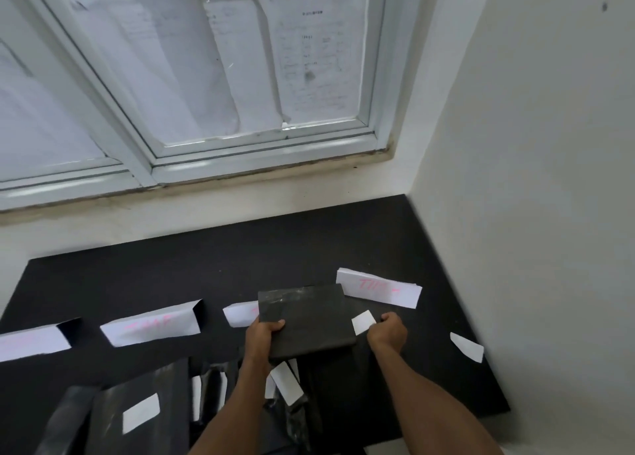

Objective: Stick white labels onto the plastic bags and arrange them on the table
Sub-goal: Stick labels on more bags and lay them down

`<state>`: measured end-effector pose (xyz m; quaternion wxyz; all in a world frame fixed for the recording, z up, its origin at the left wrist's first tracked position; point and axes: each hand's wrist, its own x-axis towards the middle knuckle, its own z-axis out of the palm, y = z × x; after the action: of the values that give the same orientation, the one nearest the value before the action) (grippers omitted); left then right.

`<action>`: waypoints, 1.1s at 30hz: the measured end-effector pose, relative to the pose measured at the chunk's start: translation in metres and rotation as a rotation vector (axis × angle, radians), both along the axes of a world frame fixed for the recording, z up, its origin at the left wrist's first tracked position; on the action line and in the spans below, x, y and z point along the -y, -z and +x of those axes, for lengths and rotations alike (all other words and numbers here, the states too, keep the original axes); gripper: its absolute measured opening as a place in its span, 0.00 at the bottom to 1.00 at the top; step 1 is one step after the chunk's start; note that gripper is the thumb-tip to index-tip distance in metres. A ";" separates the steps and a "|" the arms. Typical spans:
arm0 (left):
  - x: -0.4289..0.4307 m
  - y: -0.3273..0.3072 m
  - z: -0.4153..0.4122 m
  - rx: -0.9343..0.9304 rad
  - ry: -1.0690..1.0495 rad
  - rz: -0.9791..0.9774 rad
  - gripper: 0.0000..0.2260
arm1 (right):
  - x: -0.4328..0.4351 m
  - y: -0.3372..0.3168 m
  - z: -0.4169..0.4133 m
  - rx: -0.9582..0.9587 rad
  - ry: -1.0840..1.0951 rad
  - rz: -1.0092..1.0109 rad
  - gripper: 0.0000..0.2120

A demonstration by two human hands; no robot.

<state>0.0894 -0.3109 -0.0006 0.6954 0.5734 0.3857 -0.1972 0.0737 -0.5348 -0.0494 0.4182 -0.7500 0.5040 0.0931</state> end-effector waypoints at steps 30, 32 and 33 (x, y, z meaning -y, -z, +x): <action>-0.048 -0.021 -0.025 0.173 0.020 0.056 0.13 | -0.066 -0.093 0.005 0.529 0.137 0.264 0.04; -0.054 -0.029 -0.029 0.206 0.047 0.038 0.15 | -0.094 -0.112 0.002 0.565 -0.015 0.290 0.03; -0.057 -0.032 -0.031 0.218 0.052 0.027 0.16 | -0.108 -0.119 -0.001 0.544 -0.098 0.290 0.03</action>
<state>0.0587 -0.2537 0.0319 0.7200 0.6105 0.2957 -0.1464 0.0728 -0.4263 0.0691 0.6354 -0.7033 0.3182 -0.0198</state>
